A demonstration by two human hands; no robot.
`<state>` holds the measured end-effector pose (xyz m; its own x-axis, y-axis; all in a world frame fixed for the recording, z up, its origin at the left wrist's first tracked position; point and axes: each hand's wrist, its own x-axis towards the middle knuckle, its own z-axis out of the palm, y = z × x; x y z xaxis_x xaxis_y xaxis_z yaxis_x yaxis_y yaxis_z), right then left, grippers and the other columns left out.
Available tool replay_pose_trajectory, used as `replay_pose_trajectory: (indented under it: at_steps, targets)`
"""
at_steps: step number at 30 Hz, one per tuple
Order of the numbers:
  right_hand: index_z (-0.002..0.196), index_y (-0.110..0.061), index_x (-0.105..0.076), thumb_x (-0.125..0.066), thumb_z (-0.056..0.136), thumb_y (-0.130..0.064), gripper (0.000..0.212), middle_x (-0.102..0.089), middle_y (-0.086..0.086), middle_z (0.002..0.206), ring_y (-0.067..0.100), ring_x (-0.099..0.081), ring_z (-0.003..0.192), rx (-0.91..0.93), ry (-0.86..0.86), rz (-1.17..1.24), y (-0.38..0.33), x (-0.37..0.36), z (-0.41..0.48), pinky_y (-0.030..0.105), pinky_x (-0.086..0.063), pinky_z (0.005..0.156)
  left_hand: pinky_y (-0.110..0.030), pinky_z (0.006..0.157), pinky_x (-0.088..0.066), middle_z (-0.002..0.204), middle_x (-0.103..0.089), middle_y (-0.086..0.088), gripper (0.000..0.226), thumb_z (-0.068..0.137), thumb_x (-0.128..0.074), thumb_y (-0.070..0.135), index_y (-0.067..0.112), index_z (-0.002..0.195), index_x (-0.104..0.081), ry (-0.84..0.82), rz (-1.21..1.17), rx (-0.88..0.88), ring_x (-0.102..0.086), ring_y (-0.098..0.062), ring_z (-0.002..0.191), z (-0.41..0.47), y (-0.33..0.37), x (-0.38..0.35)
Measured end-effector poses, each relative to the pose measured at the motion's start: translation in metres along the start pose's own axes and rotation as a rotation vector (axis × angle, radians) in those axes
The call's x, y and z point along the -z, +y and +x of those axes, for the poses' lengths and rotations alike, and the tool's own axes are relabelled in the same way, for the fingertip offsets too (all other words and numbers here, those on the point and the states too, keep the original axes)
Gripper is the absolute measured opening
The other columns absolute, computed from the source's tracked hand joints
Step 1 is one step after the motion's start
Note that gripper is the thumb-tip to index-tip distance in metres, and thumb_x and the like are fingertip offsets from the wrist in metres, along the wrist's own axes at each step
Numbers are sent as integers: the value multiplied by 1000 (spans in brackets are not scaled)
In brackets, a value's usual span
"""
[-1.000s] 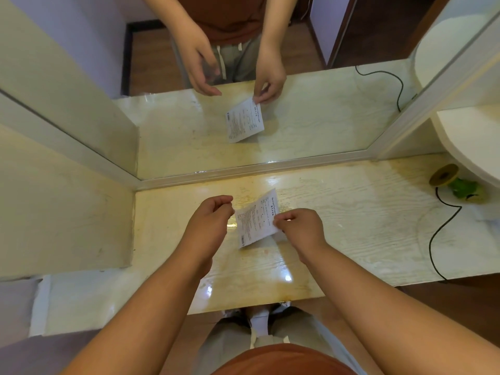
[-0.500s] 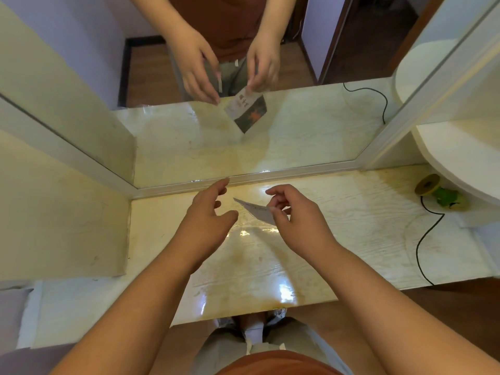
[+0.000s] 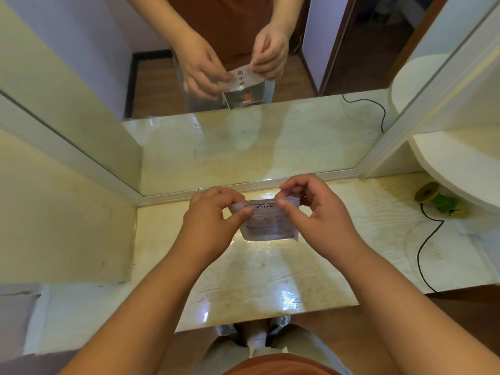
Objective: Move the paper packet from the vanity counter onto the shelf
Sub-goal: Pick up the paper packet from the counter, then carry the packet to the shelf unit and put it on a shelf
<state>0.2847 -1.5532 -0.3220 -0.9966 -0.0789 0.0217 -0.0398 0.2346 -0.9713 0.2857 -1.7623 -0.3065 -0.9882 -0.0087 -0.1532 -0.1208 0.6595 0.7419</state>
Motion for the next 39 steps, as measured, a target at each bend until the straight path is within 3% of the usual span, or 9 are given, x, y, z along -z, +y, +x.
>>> replay_pose_trajectory:
  at_steps: [3,7,10,12,16,20,29,33,39]
  targets:
    - [107,-39,-65,-83,77,-30,36,-73,-22,106,7,-67,102,-75,-43,2,2,6,1,21,-53,85,-31,93,-38,113,-66,22,8,89,-76,32,33,96,-76,21,-40,-29,-47,-16,121,-1,7,3]
    - [90,-42,-75,-84,79,-26,21,-77,-18,98,2,-68,95,-142,-77,-115,5,11,2,19,-51,78,-29,86,-40,117,-66,29,5,89,-75,32,37,90,-77,23,-156,-21,-50,-15,124,-3,13,7]
    - [93,-47,-74,-84,80,-23,29,-74,-19,100,-6,-62,101,-58,-76,-174,-2,13,2,6,-43,77,-23,82,-39,121,-66,28,7,89,-75,33,40,90,-77,42,-224,-6,-54,-10,123,-3,15,8]
    - [99,-37,-78,-83,82,-21,24,-69,-21,107,-10,-59,104,-17,-58,-216,-6,13,2,2,-39,80,-25,86,-43,118,-68,27,14,90,-75,33,47,88,-76,67,-320,33,-58,1,116,-5,17,6]
    - [98,-25,-81,-79,84,-18,16,-66,-19,106,-11,-58,100,-17,8,-231,-9,15,1,2,-38,76,-31,88,-50,118,-68,23,27,92,-69,36,50,115,-68,98,-589,186,-65,4,106,-12,19,2]
    - [93,-22,-78,-77,84,-21,8,-64,-17,105,-7,-58,97,-21,62,-267,-8,21,0,4,-40,74,-37,92,-53,124,-65,19,30,92,-63,37,48,119,-65,169,-649,300,-64,-4,112,-19,17,1]
    - [83,-23,-69,-73,83,-20,5,-61,-20,96,-16,-55,87,-57,123,-261,-4,33,-15,1,-39,67,-34,89,-54,124,-68,19,27,97,-61,37,45,121,-67,211,-701,389,-66,0,111,-44,18,-9]
    - [83,-38,-63,-71,84,-26,15,-65,-20,94,-15,-57,88,-79,145,-214,-13,36,-29,1,-41,64,-32,88,-53,113,-69,27,29,96,-58,42,49,124,-63,228,-647,364,-66,10,100,-57,19,-12]
    - [81,-37,-63,-70,84,-24,16,-69,-17,87,-14,-59,81,-106,174,-171,-23,34,-55,2,-41,59,-33,88,-54,100,-69,33,28,95,-59,44,51,122,-63,237,-655,349,-67,12,96,-78,19,-9]
